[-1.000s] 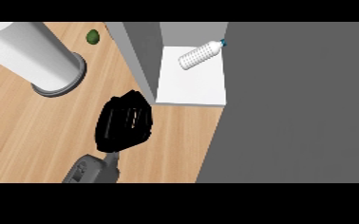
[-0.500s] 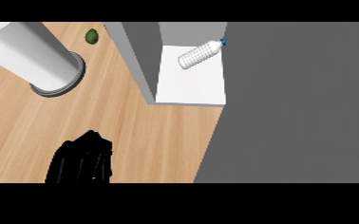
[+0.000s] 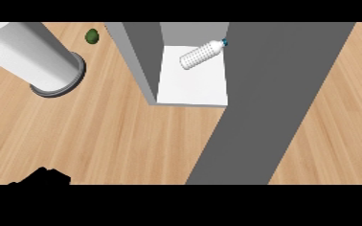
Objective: Pick up the bottled water, place it into the cabinet and close the cabinet
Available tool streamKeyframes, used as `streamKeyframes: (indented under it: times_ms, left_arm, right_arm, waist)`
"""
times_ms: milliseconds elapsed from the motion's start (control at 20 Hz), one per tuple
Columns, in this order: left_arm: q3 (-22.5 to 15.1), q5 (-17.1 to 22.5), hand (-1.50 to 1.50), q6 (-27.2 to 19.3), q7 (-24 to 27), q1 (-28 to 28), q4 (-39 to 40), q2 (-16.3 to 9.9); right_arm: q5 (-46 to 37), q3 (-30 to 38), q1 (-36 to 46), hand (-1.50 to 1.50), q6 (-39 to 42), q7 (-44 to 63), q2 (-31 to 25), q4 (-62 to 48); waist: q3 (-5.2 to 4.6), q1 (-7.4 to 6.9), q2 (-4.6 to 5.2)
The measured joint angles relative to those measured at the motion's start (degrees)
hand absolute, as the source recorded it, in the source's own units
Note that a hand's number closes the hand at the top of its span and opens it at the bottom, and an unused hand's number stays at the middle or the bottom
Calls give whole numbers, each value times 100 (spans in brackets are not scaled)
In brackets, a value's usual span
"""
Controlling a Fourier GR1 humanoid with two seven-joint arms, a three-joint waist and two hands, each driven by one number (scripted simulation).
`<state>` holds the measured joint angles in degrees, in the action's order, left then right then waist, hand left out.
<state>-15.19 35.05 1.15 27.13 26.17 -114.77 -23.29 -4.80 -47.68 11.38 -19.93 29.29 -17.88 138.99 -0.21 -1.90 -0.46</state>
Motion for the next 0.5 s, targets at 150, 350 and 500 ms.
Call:
streamKeyframes:
  times_ms: [150, 350, 500]
  left_arm:
    - [217, 170, 150, 235, 63, 394, -200, -156]
    - [561, 387, 150, 569, 193, 793, -351, -314]
    - [812, 560, 150, 828, 254, 1080, -386, -401]
  right_arm:
    - [-109, 92, 688, 150, -47, 530, 695, -295]
    - [12, 582, 1532, 150, -147, 851, 1365, -944]
    - [313, 1063, 2059, 150, -94, 877, 1578, -1500]
  waist:
    - [4, 20, 12]
    - [9, 22, 26]
    - [12, 15, 32]
